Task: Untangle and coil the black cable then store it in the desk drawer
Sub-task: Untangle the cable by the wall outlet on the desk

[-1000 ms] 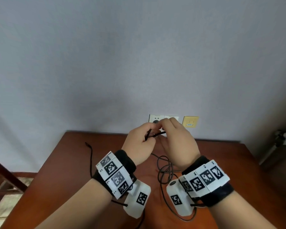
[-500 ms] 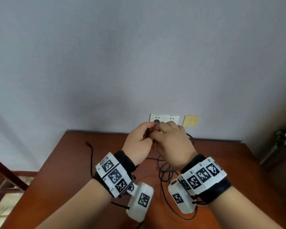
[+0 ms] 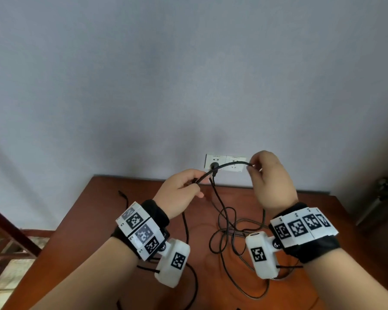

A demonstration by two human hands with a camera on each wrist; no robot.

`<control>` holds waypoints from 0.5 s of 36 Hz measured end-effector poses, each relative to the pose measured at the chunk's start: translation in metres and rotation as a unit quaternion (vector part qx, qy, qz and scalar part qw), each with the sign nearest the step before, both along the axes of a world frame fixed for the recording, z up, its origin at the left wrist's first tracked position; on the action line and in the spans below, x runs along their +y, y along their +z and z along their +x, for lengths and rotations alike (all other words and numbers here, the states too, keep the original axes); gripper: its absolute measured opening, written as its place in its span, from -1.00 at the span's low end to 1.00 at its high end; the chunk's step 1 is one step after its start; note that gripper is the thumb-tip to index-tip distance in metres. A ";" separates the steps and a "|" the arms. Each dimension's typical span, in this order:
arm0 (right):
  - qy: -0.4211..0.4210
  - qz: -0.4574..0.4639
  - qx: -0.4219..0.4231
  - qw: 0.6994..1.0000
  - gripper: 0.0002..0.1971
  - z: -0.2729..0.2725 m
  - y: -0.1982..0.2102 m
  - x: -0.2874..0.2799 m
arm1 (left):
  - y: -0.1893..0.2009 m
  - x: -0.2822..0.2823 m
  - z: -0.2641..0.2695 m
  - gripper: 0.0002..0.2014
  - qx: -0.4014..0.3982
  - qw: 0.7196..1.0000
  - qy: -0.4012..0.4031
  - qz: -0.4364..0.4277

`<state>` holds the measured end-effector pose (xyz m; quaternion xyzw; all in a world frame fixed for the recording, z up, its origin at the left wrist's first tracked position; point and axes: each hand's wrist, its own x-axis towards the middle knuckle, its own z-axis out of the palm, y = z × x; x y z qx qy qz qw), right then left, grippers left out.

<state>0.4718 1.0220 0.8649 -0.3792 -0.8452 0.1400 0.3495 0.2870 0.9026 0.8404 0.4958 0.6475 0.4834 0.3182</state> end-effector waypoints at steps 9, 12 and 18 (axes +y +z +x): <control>-0.089 -0.047 0.022 0.995 -0.86 0.015 0.006 0.006 | -0.012 0.007 -0.018 -0.90 0.056 0.998 0.006 -0.029; -0.125 -0.061 -0.010 0.990 -0.83 0.021 0.007 0.013 | -0.014 0.009 -0.021 -0.87 0.059 0.998 0.013 -0.024; -0.089 -0.008 -0.134 0.987 -0.57 0.007 0.003 0.003 | -0.005 0.016 -0.009 -0.84 0.003 1.000 0.002 0.030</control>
